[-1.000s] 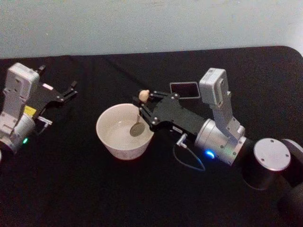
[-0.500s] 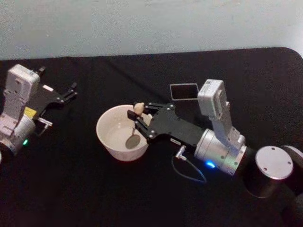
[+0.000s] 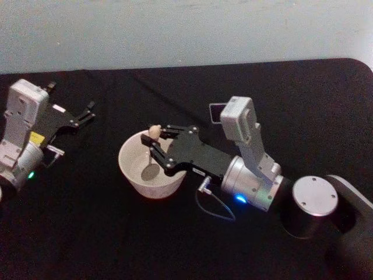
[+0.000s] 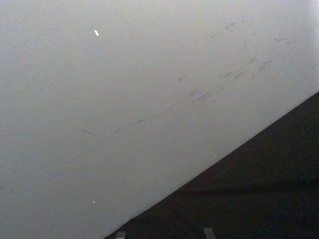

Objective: Pick up the stirring spoon with one hand, stir inside the cup, then place it back in its original position.

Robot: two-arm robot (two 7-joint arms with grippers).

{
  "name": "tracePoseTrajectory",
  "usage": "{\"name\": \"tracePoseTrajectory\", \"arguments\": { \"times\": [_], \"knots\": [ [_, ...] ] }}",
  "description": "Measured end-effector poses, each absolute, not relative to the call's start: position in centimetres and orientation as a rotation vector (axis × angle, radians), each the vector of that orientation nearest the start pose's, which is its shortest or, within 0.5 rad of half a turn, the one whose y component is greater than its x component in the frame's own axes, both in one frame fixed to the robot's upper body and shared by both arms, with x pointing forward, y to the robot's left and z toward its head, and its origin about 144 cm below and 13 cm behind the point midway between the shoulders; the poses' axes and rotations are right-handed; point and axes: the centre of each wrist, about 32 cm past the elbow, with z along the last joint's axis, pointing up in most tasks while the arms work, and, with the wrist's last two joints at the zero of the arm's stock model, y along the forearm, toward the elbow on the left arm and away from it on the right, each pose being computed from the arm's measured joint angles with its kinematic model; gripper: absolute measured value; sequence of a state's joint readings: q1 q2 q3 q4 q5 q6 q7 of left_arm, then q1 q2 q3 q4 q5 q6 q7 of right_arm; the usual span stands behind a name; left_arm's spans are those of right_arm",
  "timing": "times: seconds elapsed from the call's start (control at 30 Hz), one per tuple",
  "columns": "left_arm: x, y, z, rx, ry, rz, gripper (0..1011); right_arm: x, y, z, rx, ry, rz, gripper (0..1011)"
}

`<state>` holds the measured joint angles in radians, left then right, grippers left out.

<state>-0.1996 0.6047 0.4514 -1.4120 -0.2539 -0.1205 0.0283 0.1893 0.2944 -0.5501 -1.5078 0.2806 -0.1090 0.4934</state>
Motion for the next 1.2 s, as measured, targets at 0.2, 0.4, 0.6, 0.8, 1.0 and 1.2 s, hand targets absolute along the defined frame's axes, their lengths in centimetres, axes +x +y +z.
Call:
{"name": "tracePoseTrajectory", "arguments": {
  "times": [0.2, 0.4, 0.6, 0.8, 1.0, 1.2],
  "knots": [
    [48.9, 31.0, 114.0, 0.304, -0.285, 1.248, 1001, 48.0, -14.9, 114.5, -0.004, -0.102, -0.593, 197],
    [48.9, 31.0, 114.0, 0.304, -0.285, 1.248, 1001, 48.7, -14.7, 114.5, 0.0, -0.115, -0.622, 197],
    [48.9, 31.0, 114.0, 0.304, -0.285, 1.248, 1001, 49.2, -15.1, 114.5, -0.007, -0.135, -0.652, 197],
    [48.9, 31.0, 114.0, 0.304, -0.285, 1.248, 1001, 49.4, -15.9, 114.5, -0.017, -0.146, -0.67, 197],
    [48.9, 31.0, 114.0, 0.304, -0.285, 1.248, 1001, 49.1, -16.6, 114.6, -0.022, -0.152, -0.669, 197],
    [48.9, 31.0, 114.0, 0.304, -0.285, 1.248, 1001, 48.5, -17.5, 114.8, -0.022, -0.147, -0.658, 197]
  ]
}}
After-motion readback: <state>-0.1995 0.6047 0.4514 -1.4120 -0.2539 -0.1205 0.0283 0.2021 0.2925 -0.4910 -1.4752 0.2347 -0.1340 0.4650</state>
